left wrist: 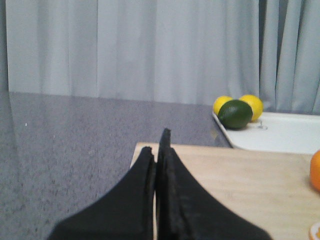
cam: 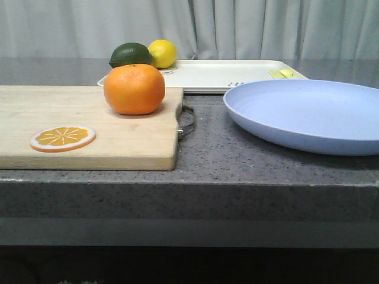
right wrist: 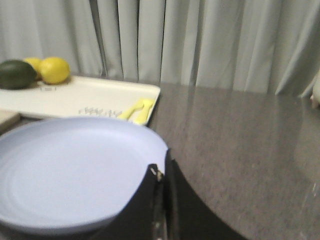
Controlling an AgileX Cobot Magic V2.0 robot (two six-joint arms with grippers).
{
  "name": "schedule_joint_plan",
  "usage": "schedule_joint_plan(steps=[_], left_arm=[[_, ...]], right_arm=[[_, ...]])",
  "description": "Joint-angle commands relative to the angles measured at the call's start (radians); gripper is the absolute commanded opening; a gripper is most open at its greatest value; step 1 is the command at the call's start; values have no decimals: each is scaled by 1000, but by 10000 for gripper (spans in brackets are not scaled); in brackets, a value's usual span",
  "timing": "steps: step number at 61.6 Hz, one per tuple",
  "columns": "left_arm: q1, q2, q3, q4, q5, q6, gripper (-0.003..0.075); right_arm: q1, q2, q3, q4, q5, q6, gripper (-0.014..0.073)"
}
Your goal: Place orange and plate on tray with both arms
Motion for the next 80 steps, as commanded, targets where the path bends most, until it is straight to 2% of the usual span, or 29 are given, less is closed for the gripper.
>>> schedule_joint_plan(steps=[1,13,23,32,44,51,56,59,63,68,71,73,75,80], left_arm=[[1,9,-121,-6,-56,-6,-17],[1,203,-308,-1,54,-6,-18],[1,411,-396,32,105,-6,-17],[1,543,-436,48,106,-6,-18],[1,573,-443,48,64,-6,-17],[1,573,-443,48,62,-6,0],[1,573,-443,48,62,-6,86],[1,573,-443,48,62,-6,171],[1,573,-443,43,62,-6,316],[1,573,-443,33,58,-6,534],[1,573,-443,22,58,-6,649],[1,573,-443,19,58,-6,698],[1,573,-443,19,58,-6,711],[1,573,-443,19,58,-6,676]], right_arm=[[-5,43,-139,-2,-34,-8,-112],[-5,297,-399,-1,94,0,-112],[-5,505,-536,0,164,2,-112],[-5,609,-583,49,180,4,-112],[-5,624,-583,57,153,4,-106],[-5,624,-583,57,148,4,-37],[-5,624,-583,57,148,4,84],[-5,624,-583,57,147,4,179],[-5,624,-583,57,147,4,329],[-5,624,-583,57,147,4,492],[-5,624,-583,57,147,4,568],[-5,624,-583,57,147,4,602],[-5,624,-583,57,147,4,610],[-5,624,-583,57,147,4,591]])
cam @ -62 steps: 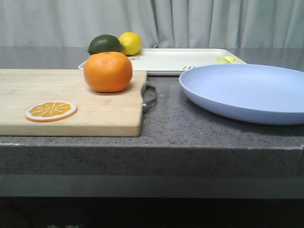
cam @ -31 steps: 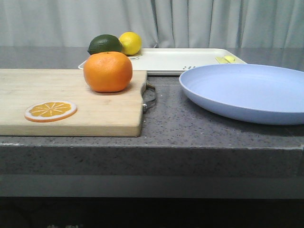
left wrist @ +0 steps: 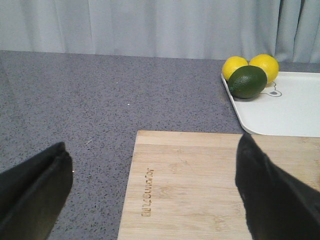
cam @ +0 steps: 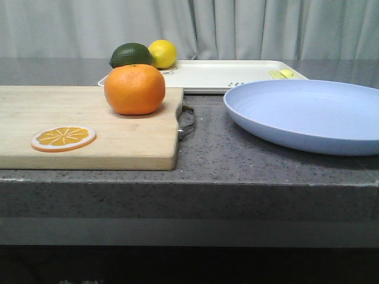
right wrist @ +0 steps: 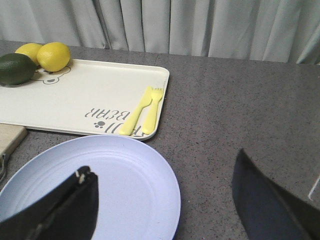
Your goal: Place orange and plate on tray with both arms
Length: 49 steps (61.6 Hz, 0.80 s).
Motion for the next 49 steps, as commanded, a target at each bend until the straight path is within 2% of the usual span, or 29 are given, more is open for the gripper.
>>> schedule_joint_plan(steps=[1,21,28,33,41,49], left_arm=[[1,6,-39,-11,-85,-6,673],[1,6,-39,-14,-96,-6,662],[1,9,-39,-86,-134,-6,662],[-5,31,-68,-118,-104,-6,662],[-78,137,-156,-119,-45,-6,662],[-219,280,-279,-119,14,-6,662]], right_arm=[[-5,5,-36,6,-89,0,591],[-5,5,-36,6,-89,0,591],[-5,5,-36,6,-89,0,591],[-5,5,-36,6,-89,0,591],[-5,5,-36,6,-89,0,591],[-5,5,-36,6,-89,0,591]])
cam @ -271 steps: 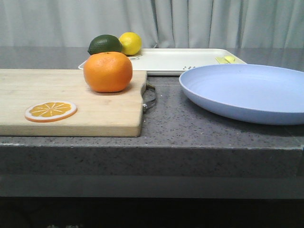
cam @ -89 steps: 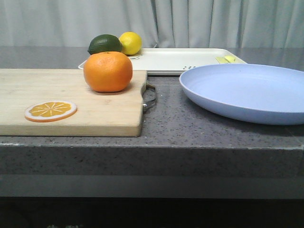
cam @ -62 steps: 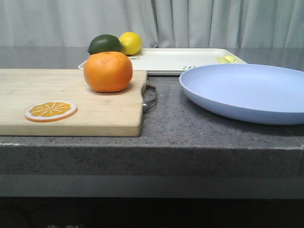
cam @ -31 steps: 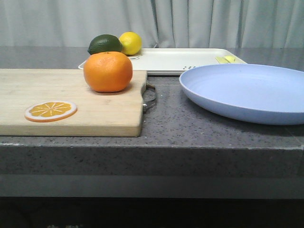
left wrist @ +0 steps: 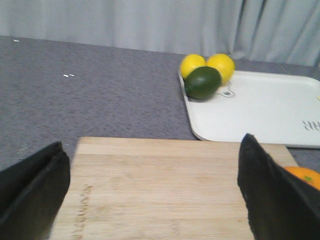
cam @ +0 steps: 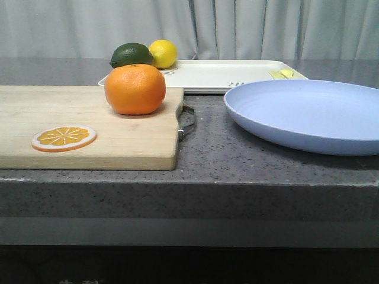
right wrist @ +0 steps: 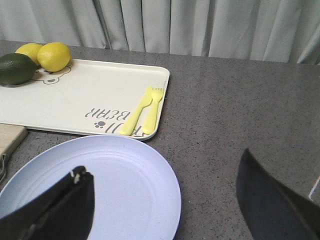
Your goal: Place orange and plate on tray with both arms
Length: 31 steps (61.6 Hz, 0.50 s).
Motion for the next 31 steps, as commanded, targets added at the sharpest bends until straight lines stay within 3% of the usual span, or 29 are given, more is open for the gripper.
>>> schedule_joint_plan(steps=[1,13,31], left_arm=[[-93,90,-111,-12,-20,-4,662],[-253,318,-340,-1,139,0,662],[-386,671,-707,10,421,27,662]], right_arm=[[-5,5,-36,6,-89,0,591],[-5,5,-36,6,-88,0,591],[-5,5,-36,6,-81,0,591]])
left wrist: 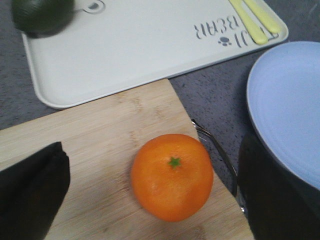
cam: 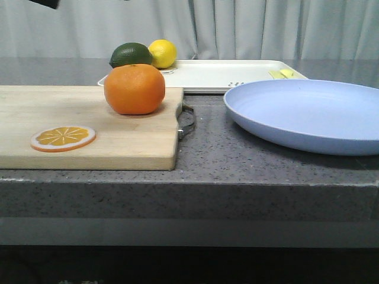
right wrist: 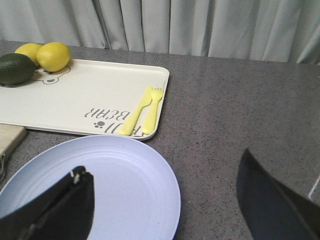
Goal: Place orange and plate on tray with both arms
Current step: 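Lower the left gripper over the orange on the cutting board and close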
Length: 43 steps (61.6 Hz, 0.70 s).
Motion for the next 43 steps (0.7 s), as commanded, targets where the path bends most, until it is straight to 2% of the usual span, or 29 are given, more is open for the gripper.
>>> schedule_joint_plan(steps=[1,9,21,43], left_arm=[[-30,70,-131,0,28,12,662],[-44,184,-259,0,114,12,662],[-44,310,-423,15,339,12,662],[-44,416,-445,17,450,12,662]], right_arm=[[-5,5,-36,6,-79,-1,591],[-5,5,-36,6,-73,-1,591],[-5,5,-36,6,-73,-1,591],[-5,5,-36,6,-74,-1,591]])
